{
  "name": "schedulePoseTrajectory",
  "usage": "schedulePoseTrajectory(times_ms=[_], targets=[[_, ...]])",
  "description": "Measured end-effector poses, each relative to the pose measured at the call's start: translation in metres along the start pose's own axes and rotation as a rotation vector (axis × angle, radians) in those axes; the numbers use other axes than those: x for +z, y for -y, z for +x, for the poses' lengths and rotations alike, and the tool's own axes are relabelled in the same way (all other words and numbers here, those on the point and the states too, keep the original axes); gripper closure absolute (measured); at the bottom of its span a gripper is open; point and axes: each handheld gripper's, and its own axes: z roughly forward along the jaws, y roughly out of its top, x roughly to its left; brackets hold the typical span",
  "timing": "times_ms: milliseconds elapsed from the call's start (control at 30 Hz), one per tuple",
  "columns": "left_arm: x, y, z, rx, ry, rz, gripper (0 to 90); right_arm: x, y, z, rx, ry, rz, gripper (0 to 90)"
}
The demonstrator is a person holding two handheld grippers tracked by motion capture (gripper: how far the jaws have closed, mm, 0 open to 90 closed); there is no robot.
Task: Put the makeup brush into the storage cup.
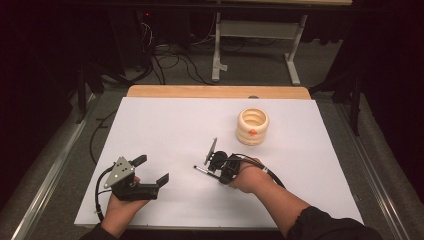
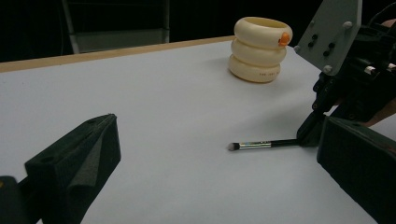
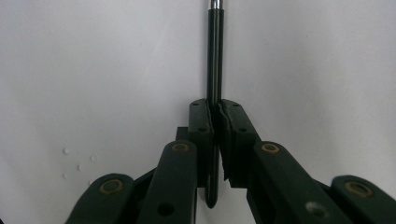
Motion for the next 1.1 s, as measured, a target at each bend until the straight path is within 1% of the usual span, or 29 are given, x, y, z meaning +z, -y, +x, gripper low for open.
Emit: schedulePoseTrajectory(times_ms=[33,133,233,300,400,433,467,633,667,700,767,800,833,867,900,933,967,1100], targets=[[0.000,0.000,0.001,0.004,0.000,0.004,0.2,-0.002,0.002,-0.001,0.005,0.007,-0.007,86.0],[0.000,0.000,0.001,0.003,-0.001,0.002,0.2,-0.007,0.006,-0.005,0.017,0.007,-0.013,86.1],[0.000,0.000,0.000,0.003,-0.001,0.003,0.2,-0.010,0.011,-0.007,0.024,0.015,-0.008,86.1],[0.000,0.000,0.000,0.000,-0.002,0.000,0.2,-0.012,0.018,-0.010,0.022,0.029,0.005,86.0],[0.000,0.000,0.000,0.002,-0.003,0.002,0.2,-0.015,0.027,-0.013,0.037,0.034,0.006,86.0],[0.000,0.000,0.000,0.002,-0.003,0.002,0.2,-0.015,0.027,-0.013,0.037,0.034,0.006,86.0],[0.000,0.000,0.000,0.002,-0.004,0.001,0.2,-0.017,0.033,-0.014,0.047,0.039,0.004,86.1],[0.000,0.000,0.001,0.003,-0.007,0.006,0.2,-0.022,0.045,-0.018,0.065,0.053,0.006,86.0],[0.000,0.000,0.001,0.003,-0.007,0.006,0.2,-0.024,0.050,-0.019,0.072,0.060,0.010,86.0],[0.000,0.000,0.000,0.005,-0.006,0.006,0.2,-0.026,0.053,-0.021,0.073,0.056,0.011,86.0],[0.001,0.000,0.000,0.002,-0.006,0.004,0.2,-0.028,0.059,-0.023,0.085,0.064,0.013,86.0],[0.001,0.000,0.000,0.002,-0.006,0.004,0.2,-0.028,0.059,-0.023,0.085,0.064,0.013,86.0],[0.001,0.000,0.000,0.001,-0.007,0.004,0.2,-0.029,0.066,-0.027,0.105,0.067,0.010,86.0],[0.001,0.000,0.000,0.001,-0.007,0.004,0.2,-0.029,0.066,-0.027,0.105,0.067,0.010,86.0],[0.001,0.000,0.000,0.001,-0.008,0.004,0.2,-0.029,0.071,-0.029,0.115,0.069,0.013,86.0],[0.001,0.000,0.000,0.001,-0.008,0.004,0.2,-0.029,0.071,-0.029,0.115,0.069,0.013,86.0],[0.001,0.000,0.000,0.004,-0.007,0.007,0.2,-0.029,0.076,-0.031,0.124,0.074,0.017,86.0],[0.001,0.000,0.000,0.003,-0.007,0.005,0.2,-0.028,0.081,-0.033,0.126,0.075,0.022,86.1]])
